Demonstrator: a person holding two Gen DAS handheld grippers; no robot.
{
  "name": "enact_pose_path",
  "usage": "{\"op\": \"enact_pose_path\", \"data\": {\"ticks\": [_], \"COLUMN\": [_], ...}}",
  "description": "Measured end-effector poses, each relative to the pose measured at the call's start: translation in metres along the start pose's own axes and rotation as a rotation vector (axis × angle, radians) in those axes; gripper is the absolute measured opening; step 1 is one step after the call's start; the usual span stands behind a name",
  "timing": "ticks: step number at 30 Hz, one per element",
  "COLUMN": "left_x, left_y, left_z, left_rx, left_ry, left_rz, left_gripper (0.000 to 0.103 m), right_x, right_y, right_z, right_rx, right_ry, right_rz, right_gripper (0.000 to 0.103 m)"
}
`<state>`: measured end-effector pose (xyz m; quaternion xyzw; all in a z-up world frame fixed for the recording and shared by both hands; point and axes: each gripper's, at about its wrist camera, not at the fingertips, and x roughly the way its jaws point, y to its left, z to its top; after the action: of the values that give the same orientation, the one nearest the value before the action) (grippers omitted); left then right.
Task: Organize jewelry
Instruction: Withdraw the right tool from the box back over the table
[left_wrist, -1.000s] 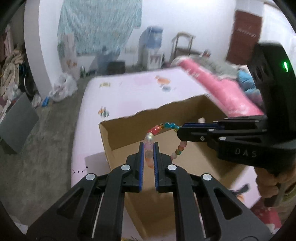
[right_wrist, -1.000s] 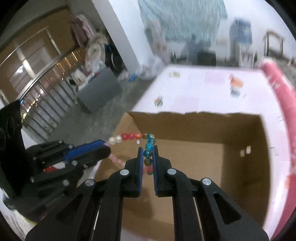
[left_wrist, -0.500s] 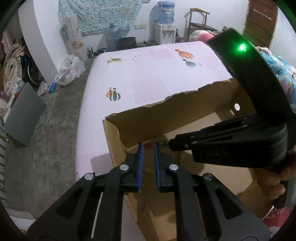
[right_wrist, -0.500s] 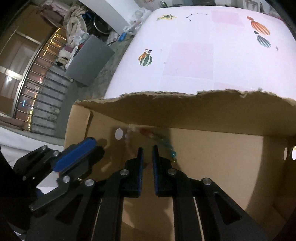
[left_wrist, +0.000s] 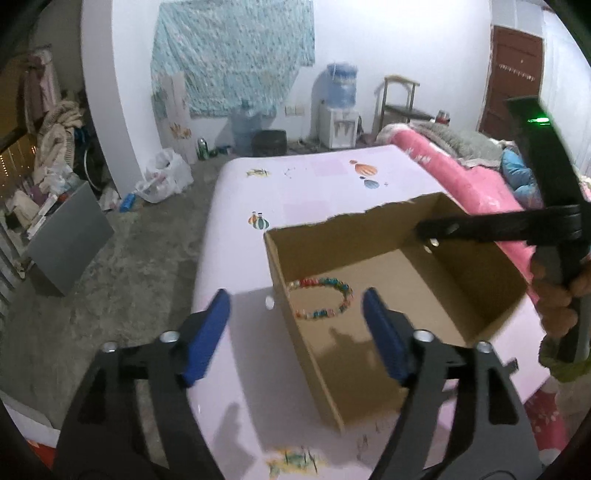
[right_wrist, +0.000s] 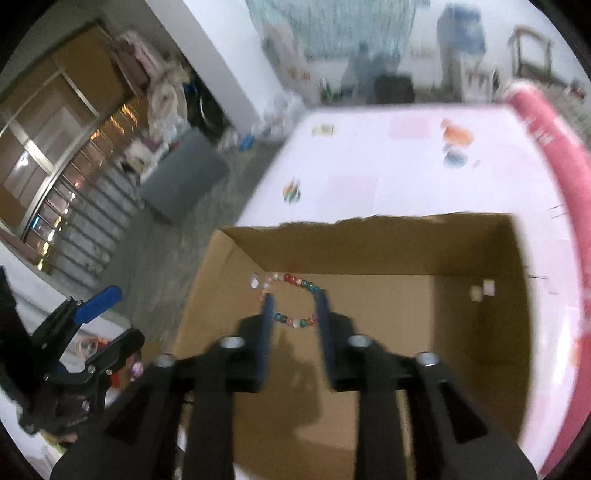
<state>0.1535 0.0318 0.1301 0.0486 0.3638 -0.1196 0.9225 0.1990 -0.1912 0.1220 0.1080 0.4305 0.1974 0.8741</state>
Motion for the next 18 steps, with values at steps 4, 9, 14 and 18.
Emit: {"op": "enact_pose_path", "data": {"ticks": [4, 9, 14, 18], "left_x": [-0.029, -0.015, 0.025, 0.046], "left_y": [-0.009, -0.030, -0.058, -0.079], "left_z": [-0.044, -0.106, -0.156, -0.176], "left_rx": [-0.003, -0.022, -0.006, 0.044], "left_ry": [-0.001, 0.113, 0.244, 0.293], "left_rz": [-0.024, -0.066, -0.055, -0.016], "left_gripper": [0.085, 0.089, 0.089, 0.089], "right_x": [-0.067, -0.085, -0.059, -0.040], "right_y": [0.009, 0.013, -0.008, -0.027], "right_z": [-0.060, -0.142, -0.214, -0.242], "right_rx": [-0.059, -0.104, 0.010, 0.126], "right_ry": [-0.135, -0.116, 0.034, 0.101], "right_rz": [-0.077, -0.288, -0.397, -0.439], "right_gripper": [0.066, 0.086, 0.090, 0.090]}}
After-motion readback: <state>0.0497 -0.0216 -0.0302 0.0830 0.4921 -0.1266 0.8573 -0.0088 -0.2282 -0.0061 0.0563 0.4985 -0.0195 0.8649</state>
